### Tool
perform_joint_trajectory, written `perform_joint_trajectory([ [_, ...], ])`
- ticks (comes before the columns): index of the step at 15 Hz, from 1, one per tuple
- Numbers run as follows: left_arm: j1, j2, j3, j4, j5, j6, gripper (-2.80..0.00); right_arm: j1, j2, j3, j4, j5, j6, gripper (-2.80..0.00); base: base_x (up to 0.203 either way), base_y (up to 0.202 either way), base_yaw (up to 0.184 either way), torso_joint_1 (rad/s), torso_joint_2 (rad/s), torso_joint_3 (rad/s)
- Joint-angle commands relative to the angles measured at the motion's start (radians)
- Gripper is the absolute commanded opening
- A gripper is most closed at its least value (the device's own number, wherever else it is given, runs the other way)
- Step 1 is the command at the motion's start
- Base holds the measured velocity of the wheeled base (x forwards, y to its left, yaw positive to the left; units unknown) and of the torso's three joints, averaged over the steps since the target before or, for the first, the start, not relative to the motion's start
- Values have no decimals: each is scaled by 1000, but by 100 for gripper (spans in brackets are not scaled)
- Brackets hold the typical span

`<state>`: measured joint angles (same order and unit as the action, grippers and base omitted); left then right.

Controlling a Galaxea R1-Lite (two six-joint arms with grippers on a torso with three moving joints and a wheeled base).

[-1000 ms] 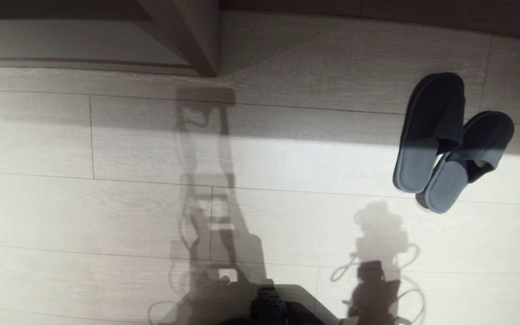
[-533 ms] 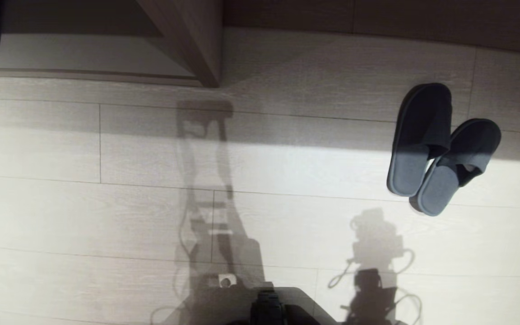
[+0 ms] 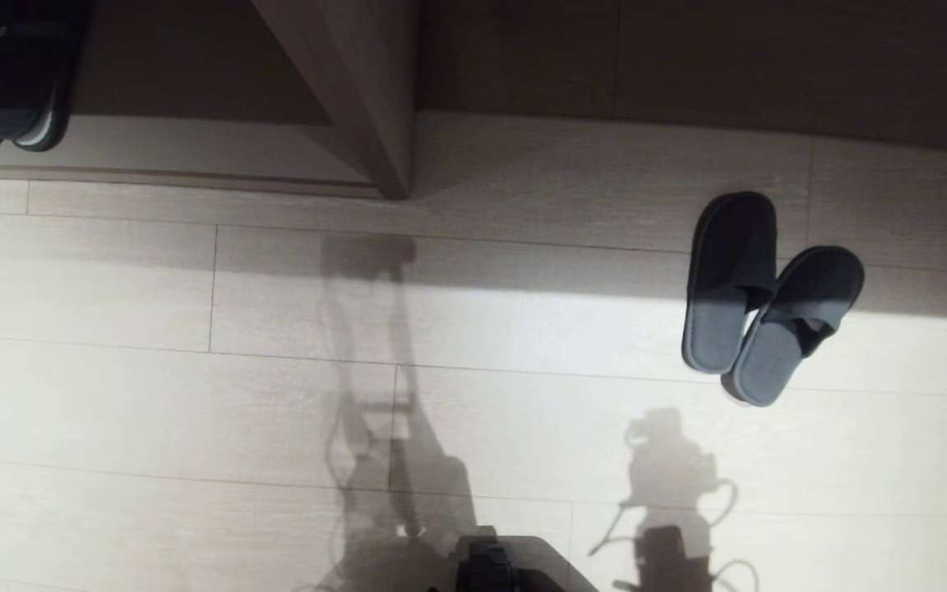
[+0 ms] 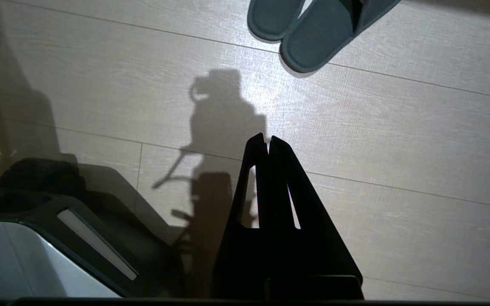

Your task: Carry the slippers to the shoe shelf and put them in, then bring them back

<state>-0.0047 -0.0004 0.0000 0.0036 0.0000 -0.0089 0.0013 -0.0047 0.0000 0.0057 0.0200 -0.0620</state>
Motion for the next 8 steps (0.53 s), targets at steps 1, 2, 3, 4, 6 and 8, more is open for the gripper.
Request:
perform_joint_trajectory([
  [1, 0, 0, 1, -1, 0, 0, -280, 0, 2, 1, 0, 0, 6, -280, 0, 0, 0, 1, 0, 197],
  [2, 0, 0, 2, -1, 0, 0, -280, 0, 2, 1, 0, -3, 17, -280, 0, 0, 0, 2, 2, 198],
  [3, 0, 0, 2, -1, 0, 0, -280, 2, 3, 2, -1, -10, 33, -280, 0, 0, 0, -7, 2, 193],
  [4, 0, 0, 2, -1, 0, 0, -280, 0, 2, 2, -3, -14, 47, -280, 0, 0, 0, 2, 2, 195],
  [6, 0, 0, 2, -1, 0, -2, -280, 0, 2, 2, -3, -14, 47, -280, 0, 0, 0, 1, 5, 203],
  [8, 0, 0, 2, -1, 1, -2, -280, 0, 2, 2, -3, -14, 47, -280, 0, 0, 0, 0, 5, 196],
])
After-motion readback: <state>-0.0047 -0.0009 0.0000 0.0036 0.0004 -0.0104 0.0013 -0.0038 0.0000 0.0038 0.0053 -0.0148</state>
